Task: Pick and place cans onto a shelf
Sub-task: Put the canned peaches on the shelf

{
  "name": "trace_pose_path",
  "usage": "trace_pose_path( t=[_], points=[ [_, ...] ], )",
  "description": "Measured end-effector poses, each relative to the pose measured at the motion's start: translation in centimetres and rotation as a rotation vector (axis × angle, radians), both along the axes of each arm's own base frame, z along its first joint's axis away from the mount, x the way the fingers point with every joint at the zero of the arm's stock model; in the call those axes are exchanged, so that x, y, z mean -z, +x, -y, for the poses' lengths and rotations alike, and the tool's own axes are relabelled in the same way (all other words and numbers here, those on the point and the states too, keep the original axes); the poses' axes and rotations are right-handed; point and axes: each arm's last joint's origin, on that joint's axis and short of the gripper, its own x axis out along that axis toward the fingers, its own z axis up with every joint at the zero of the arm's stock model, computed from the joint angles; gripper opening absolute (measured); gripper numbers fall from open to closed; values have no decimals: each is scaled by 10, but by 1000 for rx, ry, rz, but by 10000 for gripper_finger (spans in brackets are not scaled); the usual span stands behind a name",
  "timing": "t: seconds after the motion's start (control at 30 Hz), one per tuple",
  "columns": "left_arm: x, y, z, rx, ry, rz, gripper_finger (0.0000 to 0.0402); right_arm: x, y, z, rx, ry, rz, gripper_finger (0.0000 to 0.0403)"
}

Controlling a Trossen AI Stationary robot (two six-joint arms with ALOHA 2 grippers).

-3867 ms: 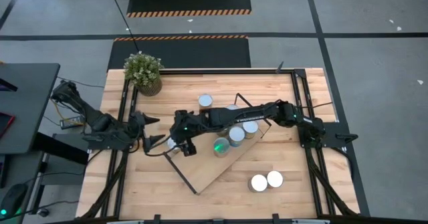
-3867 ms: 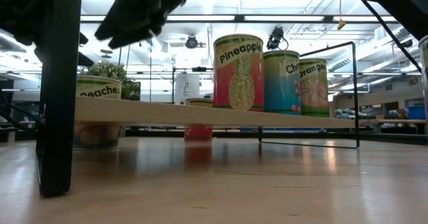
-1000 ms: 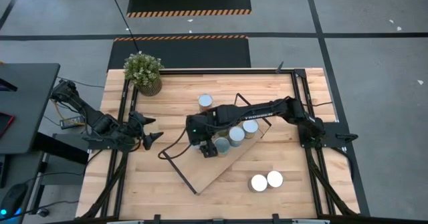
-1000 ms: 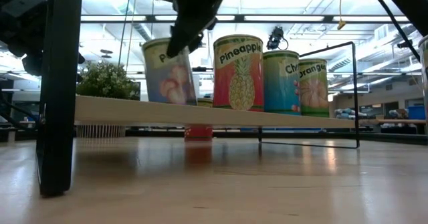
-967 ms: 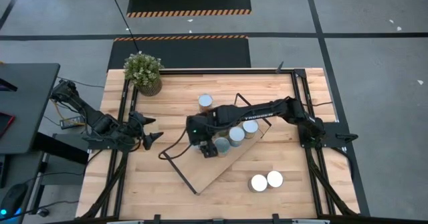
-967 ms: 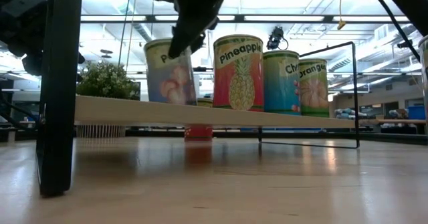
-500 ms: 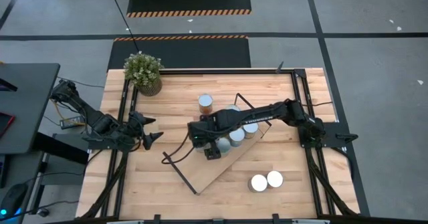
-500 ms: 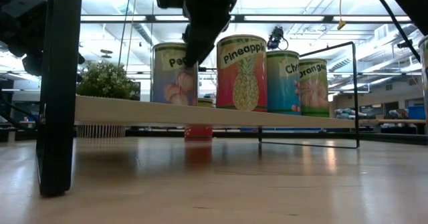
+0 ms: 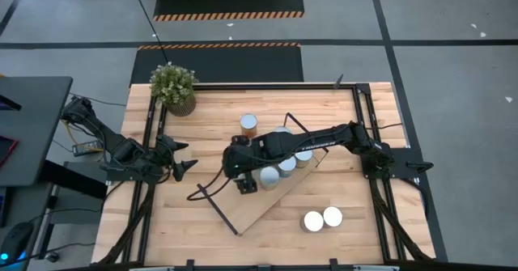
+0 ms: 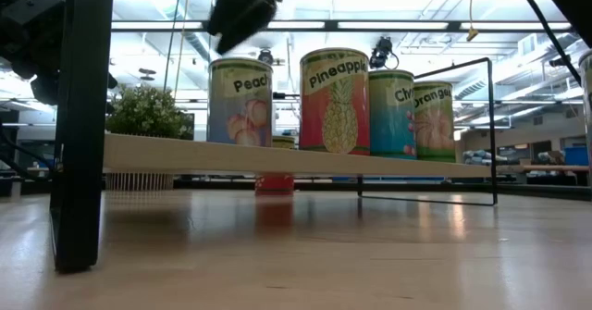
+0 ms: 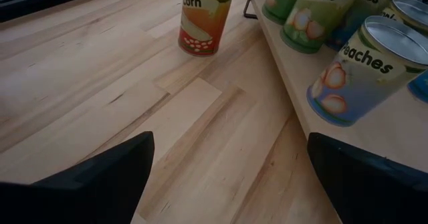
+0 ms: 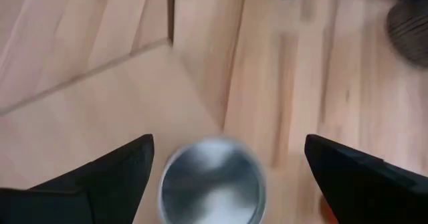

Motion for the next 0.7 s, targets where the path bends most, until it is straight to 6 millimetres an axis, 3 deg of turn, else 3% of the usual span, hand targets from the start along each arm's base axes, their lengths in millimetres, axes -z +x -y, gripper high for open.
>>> trace_pose_path(
  t=[0.47, 0.7],
  points=[
    [0, 0, 0, -7, 8, 5, 400, -2, 9, 2, -3, 3, 83, 376],
    [0, 0, 0, -5, 6, 4, 400, 16, 11, 3, -17, -16, 59, 375]
  ],
)
